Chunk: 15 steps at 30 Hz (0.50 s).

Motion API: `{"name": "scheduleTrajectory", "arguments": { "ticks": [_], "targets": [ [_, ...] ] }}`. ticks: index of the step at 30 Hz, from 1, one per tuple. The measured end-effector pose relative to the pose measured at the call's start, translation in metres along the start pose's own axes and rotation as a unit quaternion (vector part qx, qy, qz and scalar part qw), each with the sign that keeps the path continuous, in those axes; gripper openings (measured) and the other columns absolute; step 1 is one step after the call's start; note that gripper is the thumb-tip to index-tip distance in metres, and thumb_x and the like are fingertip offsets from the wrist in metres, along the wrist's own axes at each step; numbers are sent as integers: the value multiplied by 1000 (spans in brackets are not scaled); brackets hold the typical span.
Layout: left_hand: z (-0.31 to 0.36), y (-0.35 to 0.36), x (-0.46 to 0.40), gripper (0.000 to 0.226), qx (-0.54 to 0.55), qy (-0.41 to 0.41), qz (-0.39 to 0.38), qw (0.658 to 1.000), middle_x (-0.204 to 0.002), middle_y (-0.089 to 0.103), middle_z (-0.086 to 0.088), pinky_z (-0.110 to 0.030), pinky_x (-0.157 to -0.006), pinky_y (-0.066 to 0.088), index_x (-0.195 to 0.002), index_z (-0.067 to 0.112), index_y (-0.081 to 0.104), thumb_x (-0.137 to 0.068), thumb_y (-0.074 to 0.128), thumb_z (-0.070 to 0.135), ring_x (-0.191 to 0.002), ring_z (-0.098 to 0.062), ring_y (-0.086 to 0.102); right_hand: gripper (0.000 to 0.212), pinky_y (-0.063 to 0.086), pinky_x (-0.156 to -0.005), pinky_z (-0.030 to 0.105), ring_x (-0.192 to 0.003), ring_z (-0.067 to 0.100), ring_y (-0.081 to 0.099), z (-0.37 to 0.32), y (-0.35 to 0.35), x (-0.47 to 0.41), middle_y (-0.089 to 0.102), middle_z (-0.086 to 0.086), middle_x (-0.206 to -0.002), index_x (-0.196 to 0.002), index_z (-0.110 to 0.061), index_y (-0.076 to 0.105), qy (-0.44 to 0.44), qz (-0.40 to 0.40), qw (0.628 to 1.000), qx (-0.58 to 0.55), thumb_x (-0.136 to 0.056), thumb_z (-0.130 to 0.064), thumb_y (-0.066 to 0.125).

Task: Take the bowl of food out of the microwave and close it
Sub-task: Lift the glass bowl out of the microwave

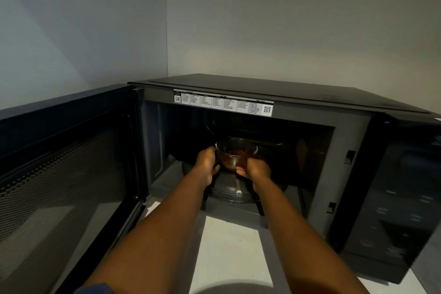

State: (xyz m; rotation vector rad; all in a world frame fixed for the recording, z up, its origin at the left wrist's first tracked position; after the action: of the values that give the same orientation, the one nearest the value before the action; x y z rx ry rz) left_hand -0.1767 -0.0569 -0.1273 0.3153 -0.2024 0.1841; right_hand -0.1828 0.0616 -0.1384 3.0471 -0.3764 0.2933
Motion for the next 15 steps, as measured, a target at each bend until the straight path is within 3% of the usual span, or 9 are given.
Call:
{"name": "scheduleTrajectory", "arguments": {
  "ticks": [3,6,9,11,13,15],
  "targets": [
    [-2,0,0,40,9,-3,-3,1000,-133,53,-7,-32,-101,39,-133,11,50,-99,32,20,-130,-22,45,31,47,-33,11,-58,14,56,-3,4,2,61,24,-119,-120,5,54,-9,0,1000,5,-92,0,43],
    [-2,0,7,41,18,-3,-3,1000,-142,49,-8,-33,-105,38,-135,10,49,-98,33,19,-133,-22,44,29,47,-31,13,-54,15,56,-8,5,8,64,23,-111,-116,5,57,-17,17,999,32,-90,1,43],
    [0,2,17,39,17,2,-3,1000,-128,56,-8,-29,-85,45,-132,10,51,-98,35,19,-108,-16,55,30,51,-38,20,-55,20,61,-12,3,17,64,20,-115,-116,3,57,-12,39,998,48,-90,-1,42],
    [1,2,26,38,12,4,0,1000,-116,55,-4,-22,-66,42,-131,12,52,-98,36,20,-98,-13,52,30,55,-49,26,-74,29,68,-16,-1,24,64,21,-116,-117,2,57,-12,47,997,57,-90,-3,46],
    [1,4,34,30,9,9,-2,1000,-111,54,-3,-20,-64,40,-121,13,54,-98,36,21,-98,-14,51,29,60,-62,37,-86,35,67,-21,-4,33,63,23,-115,-116,3,58,-28,54,996,71,-90,-4,46],
    [0,5,39,18,5,13,0,1000,-98,57,-2,-21,-63,40,-97,17,55,-99,37,20,-83,-11,53,29,60,-75,46,-84,35,67,-24,-6,42,64,25,-114,-114,4,58,-44,57,994,82,-90,-9,49]
  ]
}}
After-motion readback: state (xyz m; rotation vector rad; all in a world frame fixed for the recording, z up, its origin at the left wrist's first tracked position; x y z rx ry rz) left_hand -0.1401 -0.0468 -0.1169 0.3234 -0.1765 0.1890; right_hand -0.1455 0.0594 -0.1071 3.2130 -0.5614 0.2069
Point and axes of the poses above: each hand's wrist, its own x-axis away from the middle knuckle, its own y-axis out of the palm, z = x × y, the point moved 2 cm from there along -x, towards the middle knuckle
